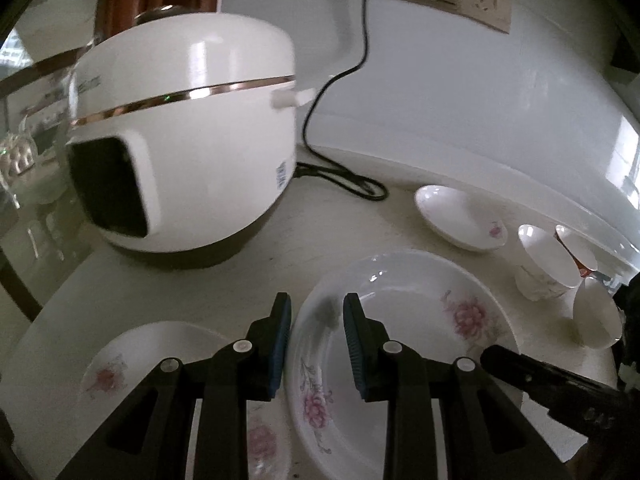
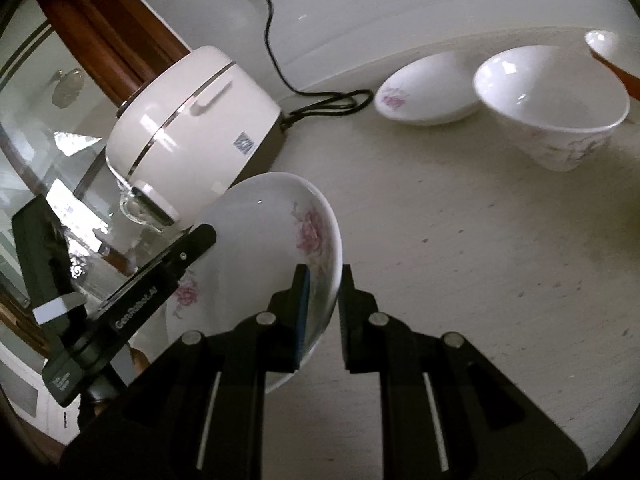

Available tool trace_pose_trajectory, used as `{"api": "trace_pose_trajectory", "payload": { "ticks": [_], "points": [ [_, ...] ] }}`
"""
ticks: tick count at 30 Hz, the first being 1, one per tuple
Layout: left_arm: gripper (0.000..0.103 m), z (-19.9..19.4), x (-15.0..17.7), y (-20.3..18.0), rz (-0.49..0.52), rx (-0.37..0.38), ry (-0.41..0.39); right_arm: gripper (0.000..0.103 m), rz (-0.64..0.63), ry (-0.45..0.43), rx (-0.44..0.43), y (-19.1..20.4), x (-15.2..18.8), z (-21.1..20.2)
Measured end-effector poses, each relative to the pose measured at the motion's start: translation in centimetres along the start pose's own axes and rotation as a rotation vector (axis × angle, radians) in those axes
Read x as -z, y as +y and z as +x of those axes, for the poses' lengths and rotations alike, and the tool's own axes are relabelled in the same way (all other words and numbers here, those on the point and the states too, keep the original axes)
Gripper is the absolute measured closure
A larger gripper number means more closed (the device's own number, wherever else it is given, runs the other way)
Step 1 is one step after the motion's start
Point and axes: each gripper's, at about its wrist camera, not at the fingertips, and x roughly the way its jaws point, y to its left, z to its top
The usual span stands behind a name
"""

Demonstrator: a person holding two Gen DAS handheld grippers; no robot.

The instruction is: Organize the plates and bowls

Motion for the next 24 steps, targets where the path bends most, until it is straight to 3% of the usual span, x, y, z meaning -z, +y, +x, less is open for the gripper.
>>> {"api": "trace_pose_trajectory", "payload": {
  "ticks": [15,24],
  "points": [
    [0.075,-3.0,0.3,2.7,-0.037,-0.064,-0.029,0.085,-0.042,-0.002,-0.069,3.5,0.5,0.3],
    [0.075,-3.2,1.0,5.9,-0.083,-0.096,-0.006,0.085,-0.087,0.045,-0.078,5.9,1.3,2.3]
  ]
}}
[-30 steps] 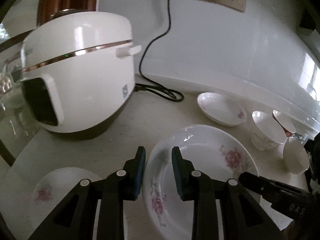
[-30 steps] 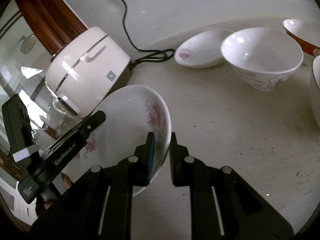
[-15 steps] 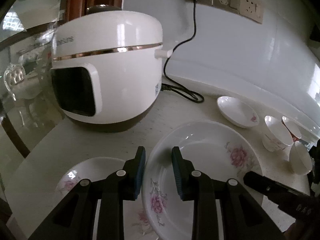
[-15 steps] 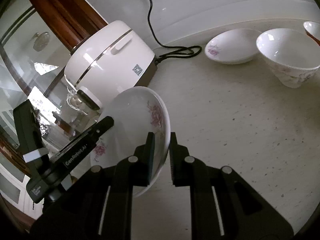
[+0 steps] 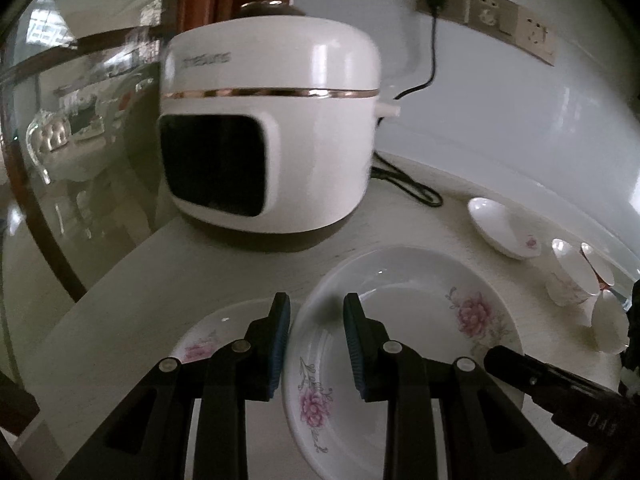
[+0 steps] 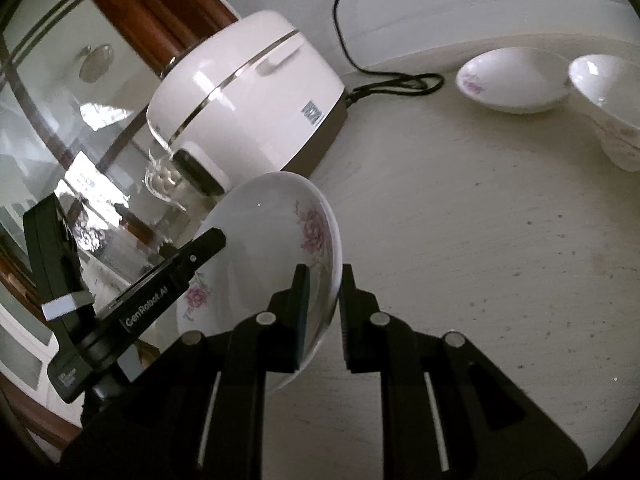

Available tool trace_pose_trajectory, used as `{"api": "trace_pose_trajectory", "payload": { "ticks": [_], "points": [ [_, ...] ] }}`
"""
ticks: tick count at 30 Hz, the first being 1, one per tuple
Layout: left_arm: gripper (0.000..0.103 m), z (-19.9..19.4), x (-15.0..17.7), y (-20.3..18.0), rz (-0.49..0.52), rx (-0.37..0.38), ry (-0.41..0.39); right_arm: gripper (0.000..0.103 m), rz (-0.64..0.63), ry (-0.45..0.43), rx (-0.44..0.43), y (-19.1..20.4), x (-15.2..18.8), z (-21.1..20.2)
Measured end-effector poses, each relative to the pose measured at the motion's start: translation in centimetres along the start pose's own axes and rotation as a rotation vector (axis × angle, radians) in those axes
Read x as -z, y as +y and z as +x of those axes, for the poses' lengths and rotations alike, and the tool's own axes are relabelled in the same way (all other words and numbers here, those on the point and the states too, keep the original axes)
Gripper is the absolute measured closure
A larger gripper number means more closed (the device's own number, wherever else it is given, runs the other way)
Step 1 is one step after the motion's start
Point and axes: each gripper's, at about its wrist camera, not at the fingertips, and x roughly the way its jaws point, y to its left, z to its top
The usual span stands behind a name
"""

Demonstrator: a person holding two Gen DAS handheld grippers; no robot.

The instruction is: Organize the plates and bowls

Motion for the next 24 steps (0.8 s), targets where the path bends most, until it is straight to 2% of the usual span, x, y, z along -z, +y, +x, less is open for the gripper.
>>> {"api": "trace_pose_trajectory", "payload": {
  "ticks": [10,19,24],
  "points": [
    [0.075,0.2,0.5,3.9,-0.046,-0.041,0.012,0.084,-0.067,0.067,0.012,2.7,0.7,3.5],
    [0.075,1.2,1.1,6.4,-0.067,-0.074,0.037,0.084,-0.138,0.081,0.039,4.8,1.4,5.3],
    [0.074,1.7,1.4,7.4,-0.088,-0.079,0.053,0.084,-0.239,0.056,0.104,7.0,2.0,5.9]
  ]
}}
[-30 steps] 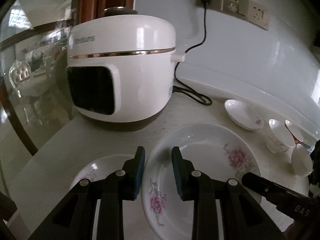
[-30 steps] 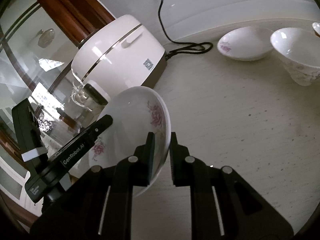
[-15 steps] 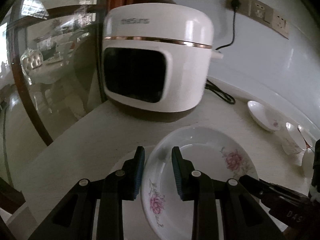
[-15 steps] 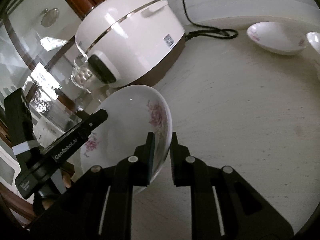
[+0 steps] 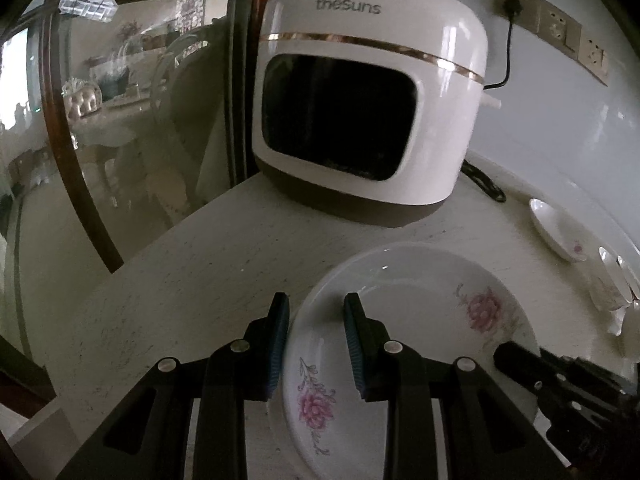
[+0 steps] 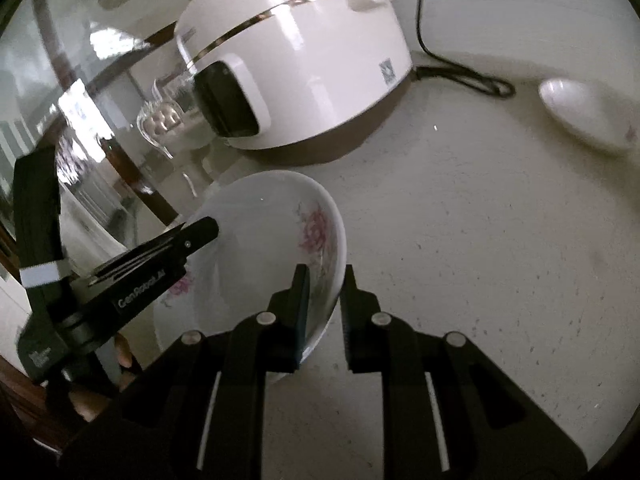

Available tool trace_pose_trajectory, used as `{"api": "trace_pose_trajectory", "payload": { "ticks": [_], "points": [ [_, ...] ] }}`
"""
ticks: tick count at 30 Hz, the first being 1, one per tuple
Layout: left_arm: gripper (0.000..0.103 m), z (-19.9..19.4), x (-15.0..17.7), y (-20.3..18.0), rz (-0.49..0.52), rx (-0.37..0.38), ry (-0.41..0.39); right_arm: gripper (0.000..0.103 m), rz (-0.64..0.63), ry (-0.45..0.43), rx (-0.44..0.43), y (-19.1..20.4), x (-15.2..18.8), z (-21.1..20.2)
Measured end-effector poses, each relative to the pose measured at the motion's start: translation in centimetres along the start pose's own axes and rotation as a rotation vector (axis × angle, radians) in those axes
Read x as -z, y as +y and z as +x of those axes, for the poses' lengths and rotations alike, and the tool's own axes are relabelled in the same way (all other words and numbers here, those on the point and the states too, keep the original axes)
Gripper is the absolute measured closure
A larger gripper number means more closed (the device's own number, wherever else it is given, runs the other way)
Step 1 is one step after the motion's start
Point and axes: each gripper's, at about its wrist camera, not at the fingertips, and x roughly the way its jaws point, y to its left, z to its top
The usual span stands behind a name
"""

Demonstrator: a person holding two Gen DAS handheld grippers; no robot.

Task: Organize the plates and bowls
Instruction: 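Lower the second plate onto the first plate and open both tools, then withdraw both tools toward the remaining dishes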

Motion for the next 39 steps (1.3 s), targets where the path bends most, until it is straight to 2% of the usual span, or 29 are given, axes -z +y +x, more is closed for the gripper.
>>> {"api": "trace_pose_trajectory", "payload": {
  "ticks": [5,7,8,10,11,12,15,18,22,23,25,27,31,33,35,37,39],
  "points": [
    [0.074,-0.2,-0.1,-0.1,0.024,-0.014,-0.005,0.083,-0.053,-0.003,0.037,0.5,0.1,0.2],
    [0.074,-0.1,0.1,-0.3,0.037,-0.031,0.002,0.080,-0.067,0.009,0.043,0.6,0.1,0.4],
    [0.069,-0.2,0.2,-0.6,0.042,-0.028,-0.002,0.076,-0.069,0.020,0.042,0.6,0.1,0.6],
    [0.068,-0.5,0.2,-1.0,0.064,-0.053,-0.021,0.064,-0.086,0.021,0.026,0.9,0.0,0.7],
    [0.068,-0.8,0.2,-1.4,0.081,-0.062,-0.033,0.055,-0.101,0.011,0.018,1.2,0.0,0.5],
    [0.068,-1.0,0.2,-1.6,0.089,-0.065,-0.040,0.051,-0.126,-0.001,0.018,1.6,0.1,0.3],
    [0.068,-1.6,0.0,-2.0,0.086,-0.062,-0.051,0.049,-0.172,-0.014,0.047,2.3,0.4,0.2],
    [0.058,-1.8,-0.2,-1.9,0.073,-0.064,-0.056,0.048,-0.138,-0.018,0.021,1.6,0.1,-0.2],
    [0.032,-2.6,-0.8,-2.9,0.052,-0.049,-0.086,0.041,-0.034,-0.044,0.004,-1.0,-0.7,-1.5],
    [0.024,-3.0,-1.1,-3.7,0.054,-0.038,-0.100,0.037,-0.004,-0.057,0.025,-2.1,-0.9,-2.1],
    [0.016,-3.4,-1.2,-5.3,0.077,-0.018,-0.116,0.032,0.028,-0.068,0.084,-3.7,-0.9,-3.2],
    [0.014,-3.6,-1.6,-8.0,0.132,0.016,-0.107,0.028,0.072,-0.057,0.166,-6.0,-1.0,-4.4],
    [0.007,-2.4,-2.0,-14.2,0.248,0.128,-0.017,0.020,0.150,-0.036,0.315,-10.2,-0.6,-7.0],
    [0.004,-1.2,-2.3,-17.7,0.290,0.143,0.003,0.015,0.150,-0.042,0.394,-11.8,-0.1,-8.4],
    [0.003,0.9,-3.2,-20.5,0.285,0.145,0.041,0.014,0.157,-0.042,0.452,-13.1,0.4,-9.4],
    [0.003,3.5,-4.6,-23.1,0.230,0.164,0.089,0.014,0.191,-0.037,0.456,-14.3,0.8,-9.8],
    [0.003,5.3,-5.3,-25.1,0.188,0.167,0.108,0.014,0.243,-0.016,0.417,-15.6,0.9,-9.4]
  ]
}}
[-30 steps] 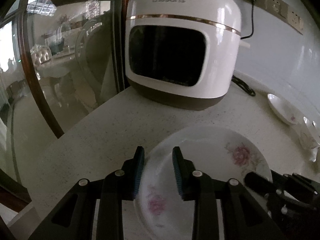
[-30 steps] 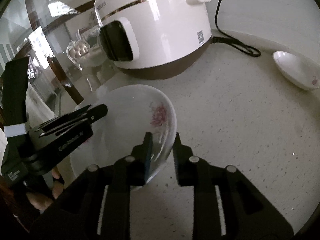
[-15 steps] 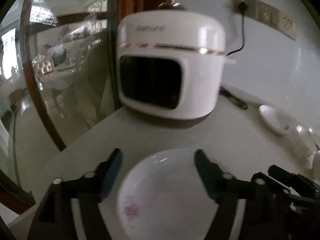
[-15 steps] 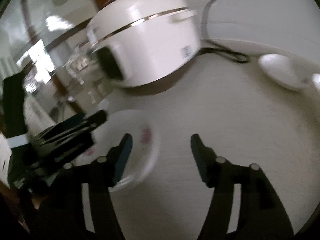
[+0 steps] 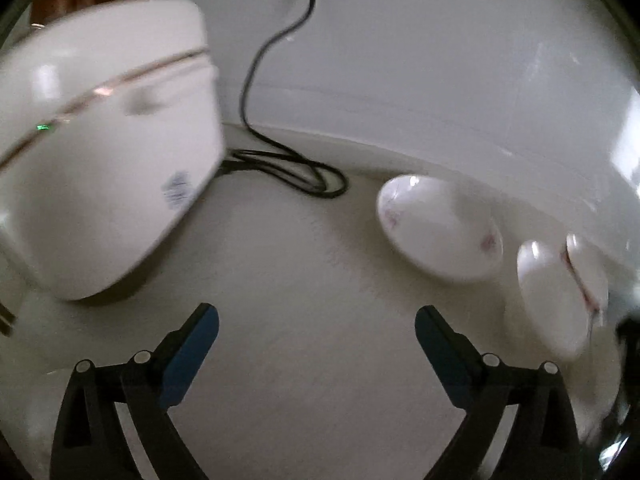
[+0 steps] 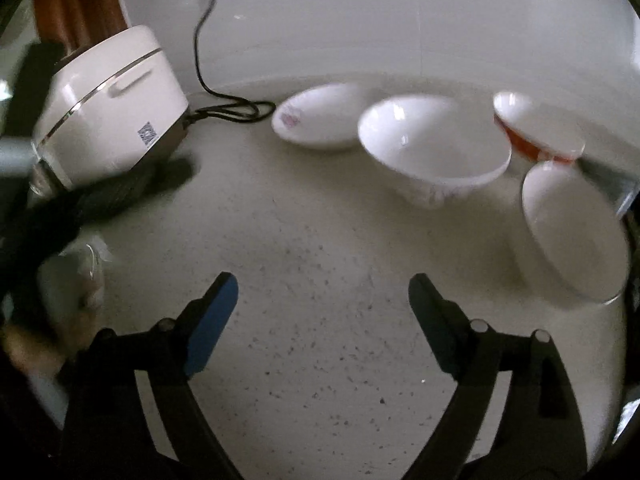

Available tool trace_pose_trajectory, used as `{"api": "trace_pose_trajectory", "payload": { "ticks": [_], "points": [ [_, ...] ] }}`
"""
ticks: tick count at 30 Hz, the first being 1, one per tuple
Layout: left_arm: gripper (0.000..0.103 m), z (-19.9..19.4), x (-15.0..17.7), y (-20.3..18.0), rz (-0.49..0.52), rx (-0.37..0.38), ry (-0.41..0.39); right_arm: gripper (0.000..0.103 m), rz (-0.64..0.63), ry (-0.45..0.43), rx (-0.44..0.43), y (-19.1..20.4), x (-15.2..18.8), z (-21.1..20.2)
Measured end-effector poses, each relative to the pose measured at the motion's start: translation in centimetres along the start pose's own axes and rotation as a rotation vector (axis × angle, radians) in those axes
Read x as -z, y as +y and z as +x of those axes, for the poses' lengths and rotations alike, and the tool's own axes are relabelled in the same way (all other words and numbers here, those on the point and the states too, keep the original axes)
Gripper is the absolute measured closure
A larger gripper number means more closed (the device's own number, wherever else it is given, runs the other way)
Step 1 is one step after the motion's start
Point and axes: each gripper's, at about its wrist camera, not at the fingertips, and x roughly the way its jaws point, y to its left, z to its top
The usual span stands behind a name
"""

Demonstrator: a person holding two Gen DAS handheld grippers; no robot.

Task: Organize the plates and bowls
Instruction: 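Withdraw both tools toward the remaining dishes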

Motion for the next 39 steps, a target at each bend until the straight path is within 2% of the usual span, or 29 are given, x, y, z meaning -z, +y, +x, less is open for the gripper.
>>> {"api": "trace_pose_trajectory", "payload": {
  "ticks": [2,5,7,10,14,16,19,21,26,34,39],
  "points": [
    [0.003,2.3,-0.9,-1.6,-0.009,-0.033,-0.005,0.014,0.033,0.030,-0.018,-0.6,0.0,0.8],
    [0.003,6.3,-2.6,-3.5,0.021,-0.130,-0.008,0.014,0.059,0.063,-0.007,-1.3,0.2,1.9],
    [0.003,8.3,-3.2,-4.1,0.022,-0.151,0.012,0.013,0.065,0.052,0.018,-1.6,0.1,1.9],
    [0.003,9.8,-3.4,-4.7,0.034,-0.181,0.001,0.013,0.105,0.054,0.005,-2.4,-0.1,1.7],
    [0.002,10.1,-3.5,-5.4,0.069,-0.201,0.013,0.013,0.130,0.047,-0.005,-2.5,-0.1,1.2],
    [0.000,10.0,-3.1,-5.8,0.119,-0.207,0.017,0.013,0.134,0.044,-0.004,-2.4,-0.3,1.3],
    [0.000,8.6,-1.6,-6.2,0.200,-0.202,0.018,0.013,0.133,0.043,-0.006,-2.4,-0.4,1.3],
    [0.000,7.5,-0.9,-5.8,0.211,-0.203,0.034,0.012,0.127,0.044,-0.007,-2.8,-0.1,1.0],
    [0.000,4.4,2.5,-3.4,0.179,-0.121,0.063,0.012,0.119,0.032,-0.009,-3.5,0.0,0.2],
    [0.000,0.2,7.1,-0.3,0.166,-0.003,0.074,0.012,0.186,-0.048,-0.033,-4.8,0.0,-1.6],
    [0.000,-1.9,9.3,-0.7,0.218,0.071,0.089,0.012,0.178,-0.048,-0.036,-4.5,0.0,-1.1]
  ]
}}
